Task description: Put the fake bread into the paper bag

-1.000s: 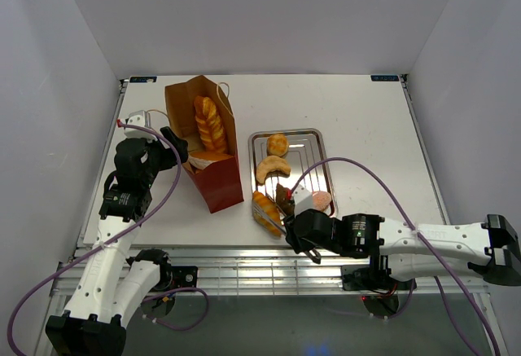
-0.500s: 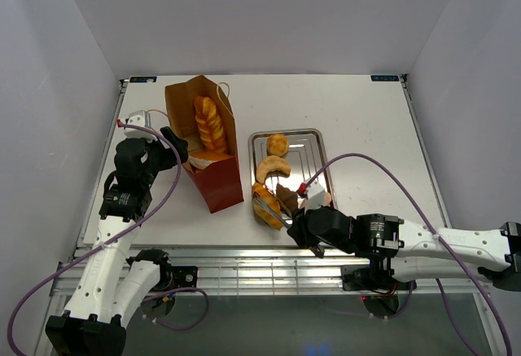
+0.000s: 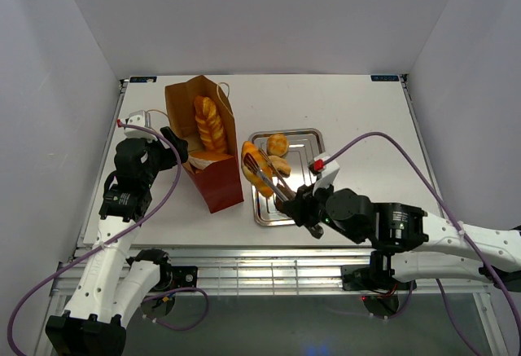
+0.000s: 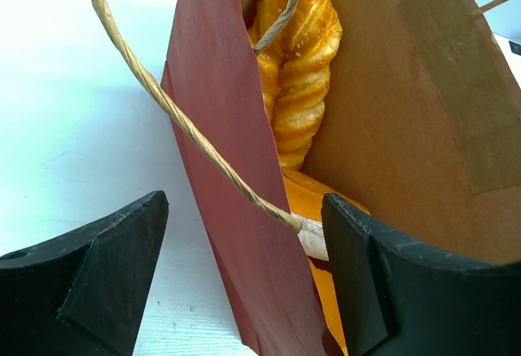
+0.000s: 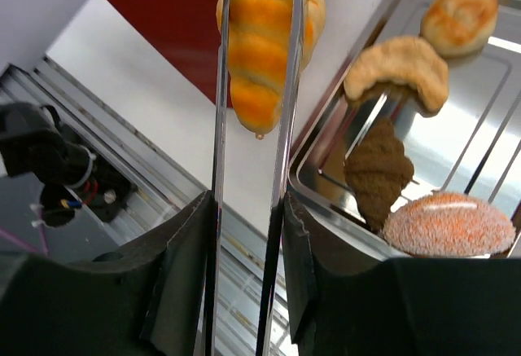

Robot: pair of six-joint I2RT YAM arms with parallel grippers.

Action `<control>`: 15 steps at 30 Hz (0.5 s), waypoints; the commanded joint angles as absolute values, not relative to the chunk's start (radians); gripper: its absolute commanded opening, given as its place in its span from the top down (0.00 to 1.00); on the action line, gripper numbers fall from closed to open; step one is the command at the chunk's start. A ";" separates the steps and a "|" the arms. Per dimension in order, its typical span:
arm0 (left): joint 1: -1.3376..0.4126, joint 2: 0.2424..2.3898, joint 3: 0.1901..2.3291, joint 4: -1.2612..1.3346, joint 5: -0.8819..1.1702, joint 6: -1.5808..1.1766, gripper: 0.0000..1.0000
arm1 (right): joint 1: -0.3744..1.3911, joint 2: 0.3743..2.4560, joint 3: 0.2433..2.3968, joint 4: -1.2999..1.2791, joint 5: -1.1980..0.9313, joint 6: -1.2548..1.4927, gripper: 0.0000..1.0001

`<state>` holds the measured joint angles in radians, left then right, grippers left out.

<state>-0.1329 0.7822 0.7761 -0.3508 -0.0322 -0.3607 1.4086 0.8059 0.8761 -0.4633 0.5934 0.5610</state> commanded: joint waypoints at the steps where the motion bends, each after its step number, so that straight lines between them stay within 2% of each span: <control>1: -0.135 0.778 0.770 -0.347 -0.018 -0.365 0.14 | 1.414 0.834 0.995 -0.374 0.681 0.463 0.71; 15: -0.137 0.772 0.770 -0.347 -0.015 -0.365 0.14 | 1.414 1.052 1.245 -0.164 0.701 0.180 0.68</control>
<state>-0.1329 0.7818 0.7761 -0.3508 -0.0284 -0.3607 1.4086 1.0134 1.1721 -0.2920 0.6716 0.2756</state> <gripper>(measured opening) 0.863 0.411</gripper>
